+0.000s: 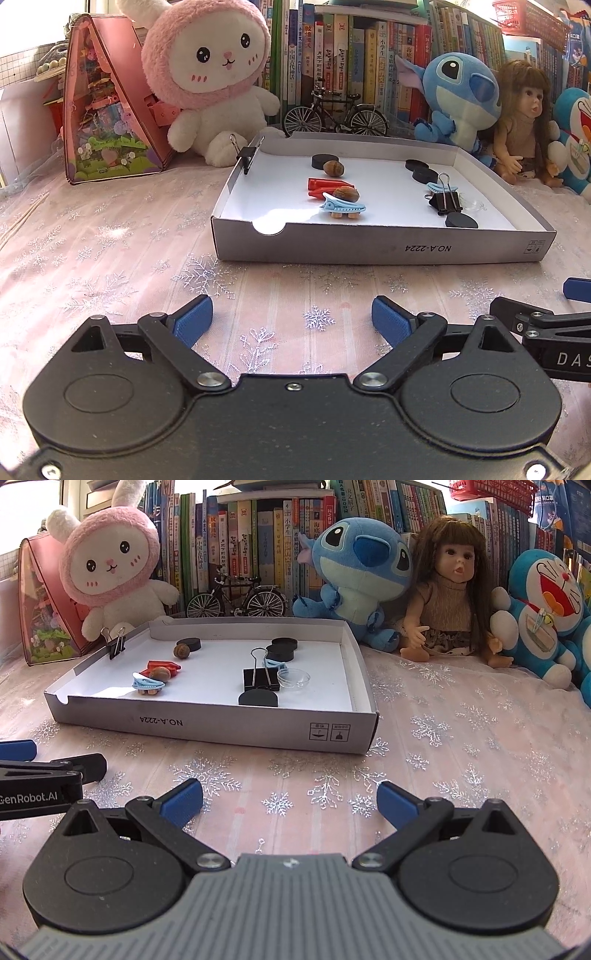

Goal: Organize rigid objects

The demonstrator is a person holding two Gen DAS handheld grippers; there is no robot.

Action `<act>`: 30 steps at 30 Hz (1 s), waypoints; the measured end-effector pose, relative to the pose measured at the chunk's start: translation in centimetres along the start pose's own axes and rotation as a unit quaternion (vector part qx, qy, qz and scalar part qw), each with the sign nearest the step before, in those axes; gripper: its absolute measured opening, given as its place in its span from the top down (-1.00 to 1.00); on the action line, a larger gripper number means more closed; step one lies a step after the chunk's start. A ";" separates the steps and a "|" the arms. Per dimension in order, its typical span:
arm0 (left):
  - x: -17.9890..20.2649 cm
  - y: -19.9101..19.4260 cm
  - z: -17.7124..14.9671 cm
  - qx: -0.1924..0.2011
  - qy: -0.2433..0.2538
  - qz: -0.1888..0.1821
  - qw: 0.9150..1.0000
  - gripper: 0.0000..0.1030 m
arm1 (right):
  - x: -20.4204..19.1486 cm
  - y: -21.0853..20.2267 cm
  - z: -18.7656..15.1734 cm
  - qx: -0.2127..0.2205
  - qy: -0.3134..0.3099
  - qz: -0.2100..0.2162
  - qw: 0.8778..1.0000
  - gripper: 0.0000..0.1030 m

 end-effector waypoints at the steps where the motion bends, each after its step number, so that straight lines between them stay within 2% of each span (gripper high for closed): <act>1: -0.1 0.1 0.0 -0.002 -0.002 0.001 1.000 -0.88 | 0.1 0.2 0.0 -0.006 0.003 0.000 1.000 -1.00; 4: -0.3 0.4 -0.1 -0.010 -0.009 0.011 1.000 -1.00 | 0.3 0.4 0.0 -0.011 0.009 0.002 1.000 -1.00; 30: -0.3 0.4 -0.1 -0.011 -0.008 0.013 1.000 -1.00 | 0.4 0.4 0.0 -0.013 0.009 0.002 1.000 -1.00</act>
Point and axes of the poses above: each gripper's, at about its wrist camera, not at the fingertips, and y roughly the way its jaws point, x to its right, z to its top, the point moved 1 cm from there along y, roughly the way its jaws point, and after that the axes turned 10 degrees about y, right-handed, at the moved point
